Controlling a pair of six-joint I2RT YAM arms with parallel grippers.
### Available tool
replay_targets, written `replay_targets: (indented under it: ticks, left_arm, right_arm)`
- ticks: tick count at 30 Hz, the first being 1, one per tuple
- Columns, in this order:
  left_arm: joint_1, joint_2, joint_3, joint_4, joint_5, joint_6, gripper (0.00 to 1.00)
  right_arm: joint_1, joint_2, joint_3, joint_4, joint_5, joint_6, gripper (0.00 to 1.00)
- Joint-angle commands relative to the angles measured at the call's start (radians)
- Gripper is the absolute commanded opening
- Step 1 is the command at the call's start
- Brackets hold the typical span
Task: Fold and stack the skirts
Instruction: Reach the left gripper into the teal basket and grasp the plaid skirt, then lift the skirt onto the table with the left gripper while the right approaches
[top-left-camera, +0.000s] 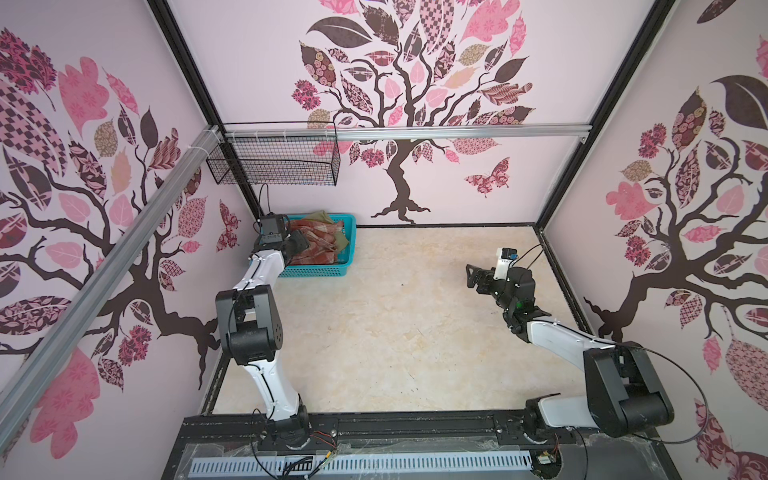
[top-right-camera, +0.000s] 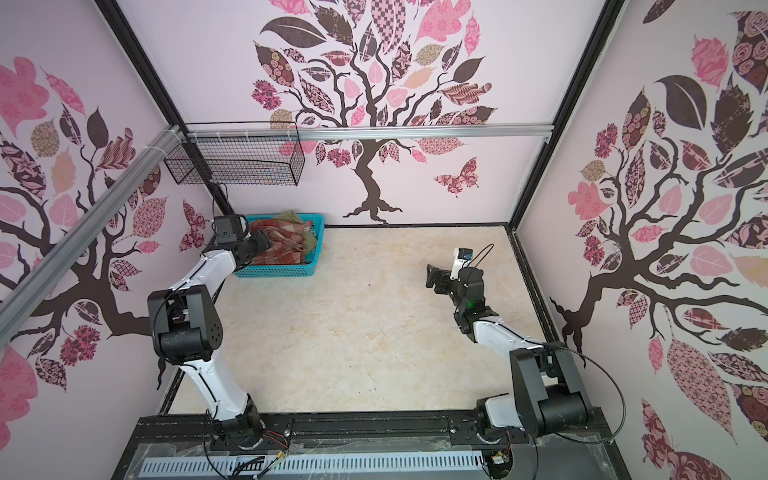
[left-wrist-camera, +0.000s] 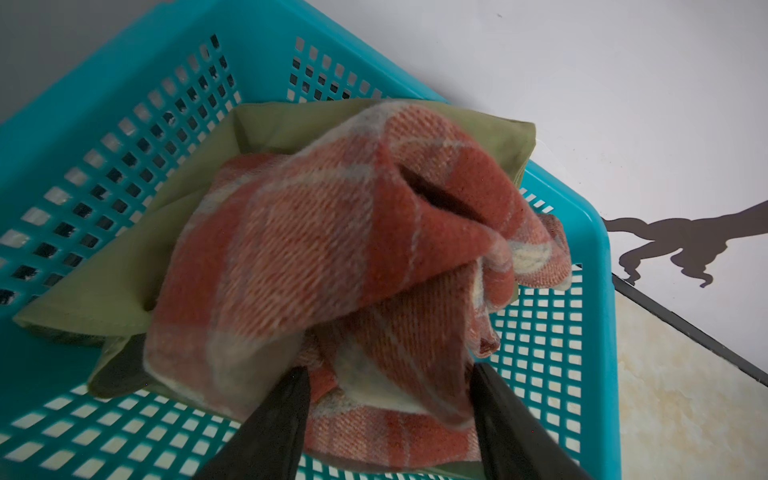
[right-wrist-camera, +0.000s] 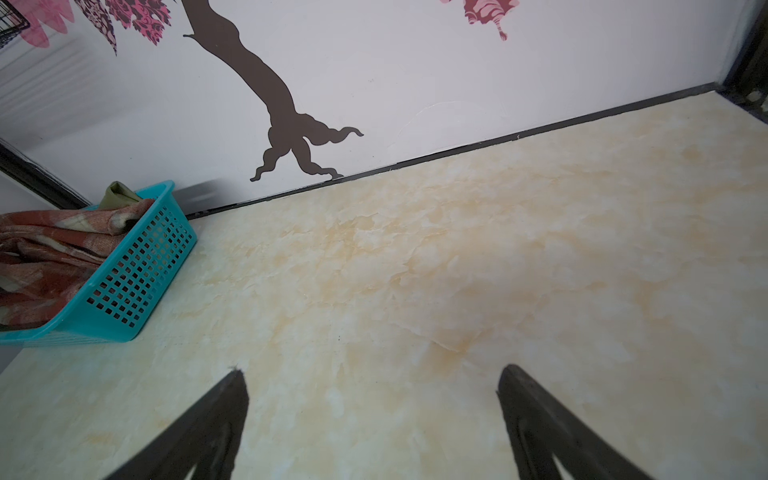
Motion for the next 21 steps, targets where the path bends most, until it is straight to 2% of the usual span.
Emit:
replay_targets:
  ticks: [1,3,6,9,12,17,21]
  left_arm:
    - [0.000,0.034,0.072,-0.041,0.011,0.023,0.62]
    - [0.000,0.051,0.085,-0.047,0.005,0.027,0.58]
    - [-0.001,0.065,0.088,-0.047,-0.007,0.032,0.43]
    - [-0.001,0.064,0.080,-0.046,-0.020,0.029,0.19]
    - [-0.002,0.047,0.074,-0.048,-0.018,0.043,0.00]
    - [-0.023,-0.047,0.042,-0.045,-0.015,0.059,0.00]
    - [-0.099,-0.157,0.045,-0.083,-0.117,0.152,0.00]
  right_arm:
    - [0.005,0.033,0.050,-0.002,0.002,0.026,0.96]
    - [0.005,0.043,0.060,-0.009,-0.010,0.034,0.95]
    - [0.007,0.056,0.066,-0.002,-0.021,0.047,0.95]
    - [0.008,0.067,0.075,-0.001,-0.023,0.050,0.95]
    - [0.008,0.076,0.097,-0.020,-0.031,0.048,0.92]
    - [0.014,0.085,0.117,-0.041,-0.046,0.050,0.89]
    - [0.018,0.071,0.131,-0.064,-0.046,0.051,0.89]
